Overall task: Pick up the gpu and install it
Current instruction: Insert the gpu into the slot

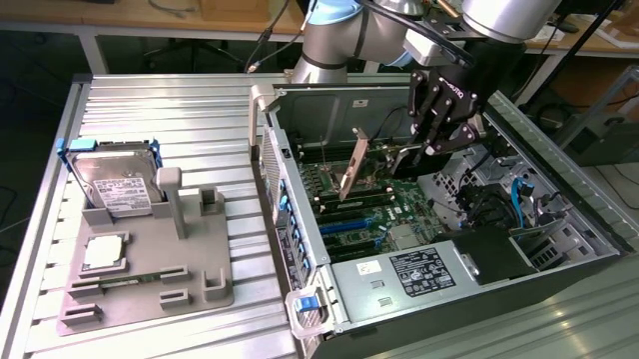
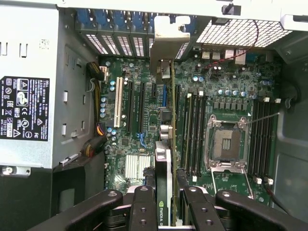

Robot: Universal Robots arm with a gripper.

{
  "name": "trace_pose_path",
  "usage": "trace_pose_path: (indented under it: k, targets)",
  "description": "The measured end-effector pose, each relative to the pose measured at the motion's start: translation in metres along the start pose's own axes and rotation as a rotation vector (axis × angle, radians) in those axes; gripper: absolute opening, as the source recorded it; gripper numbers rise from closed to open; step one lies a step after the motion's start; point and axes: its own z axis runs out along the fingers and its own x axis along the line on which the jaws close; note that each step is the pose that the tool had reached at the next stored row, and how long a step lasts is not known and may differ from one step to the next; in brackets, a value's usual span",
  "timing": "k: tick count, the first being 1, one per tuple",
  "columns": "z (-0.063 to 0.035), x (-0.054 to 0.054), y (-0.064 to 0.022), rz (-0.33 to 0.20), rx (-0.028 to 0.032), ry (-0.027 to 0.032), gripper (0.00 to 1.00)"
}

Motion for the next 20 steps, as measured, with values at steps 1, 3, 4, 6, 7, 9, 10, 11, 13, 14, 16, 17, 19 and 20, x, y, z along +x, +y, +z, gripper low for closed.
trace_pose_path:
  k: [1, 3, 4, 6, 7, 9, 10, 11, 13, 14, 16, 17, 19, 20]
  targets:
    - [0.0002, 0.0, 0.0, 0.0, 0.0, 0.0, 0.27]
    - [0.0006, 0.0, 0.0, 0.0, 0.0, 0.0, 0.27]
    - [0.0008, 0.0, 0.0, 0.0, 0.0, -0.0001, 0.27]
    - [0.0012, 0.0, -0.0001, 0.0, 0.0, -0.0001, 0.27]
    - [0.0014, 0.0, -0.0001, 0.0, 0.0, 0.0, 0.27]
    - [0.0017, 0.0, -0.0001, 0.0, 0.0, 0.0, 0.27]
    - [0.0023, 0.0, -0.0001, 0.0, 0.0, 0.0, 0.27]
    - [0.0029, -0.0001, -0.0001, 0.0, 0.0001, -0.0002, 0.27]
    - [0.003, -0.0003, -0.0001, 0.001, 0.0001, -0.0001, 0.27]
    - [0.0031, -0.0004, -0.0002, 0.002, 0.0001, -0.0001, 0.27]
    - [0.0032, -0.0006, -0.0002, 0.003, 0.0, -0.0001, 0.27]
    - [0.0033, -0.0009, -0.0002, 0.004, 0.0, -0.0002, 0.27]
    - [0.0036, -0.001, -0.0002, 0.004, 0.0, -0.0001, 0.27]
    - [0.0037, -0.001, -0.0002, 0.004, 0.0, -0.0001, 0.27]
